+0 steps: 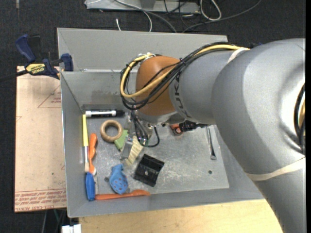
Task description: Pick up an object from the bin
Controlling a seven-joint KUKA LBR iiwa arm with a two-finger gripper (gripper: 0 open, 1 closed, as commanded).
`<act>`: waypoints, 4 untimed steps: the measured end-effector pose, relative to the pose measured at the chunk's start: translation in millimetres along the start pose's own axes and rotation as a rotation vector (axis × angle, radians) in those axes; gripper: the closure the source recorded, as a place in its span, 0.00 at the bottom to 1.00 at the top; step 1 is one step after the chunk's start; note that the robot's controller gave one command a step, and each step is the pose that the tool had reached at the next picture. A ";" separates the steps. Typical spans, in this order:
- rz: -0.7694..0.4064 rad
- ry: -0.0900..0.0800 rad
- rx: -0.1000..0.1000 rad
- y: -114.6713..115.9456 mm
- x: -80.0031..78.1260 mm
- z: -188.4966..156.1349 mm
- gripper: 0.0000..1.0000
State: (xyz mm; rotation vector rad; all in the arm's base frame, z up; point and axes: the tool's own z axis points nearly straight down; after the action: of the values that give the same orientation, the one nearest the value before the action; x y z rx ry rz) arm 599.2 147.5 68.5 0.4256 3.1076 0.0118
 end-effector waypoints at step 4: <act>0.137 -0.002 -0.002 0.0 18.3 -45.7 1.00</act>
Offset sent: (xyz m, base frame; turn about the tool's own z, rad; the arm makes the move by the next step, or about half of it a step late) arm 0.0000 0.0000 0.0000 0.0000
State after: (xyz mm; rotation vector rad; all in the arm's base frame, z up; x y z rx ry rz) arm 581.4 152.1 114.1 0.6370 3.0693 0.0154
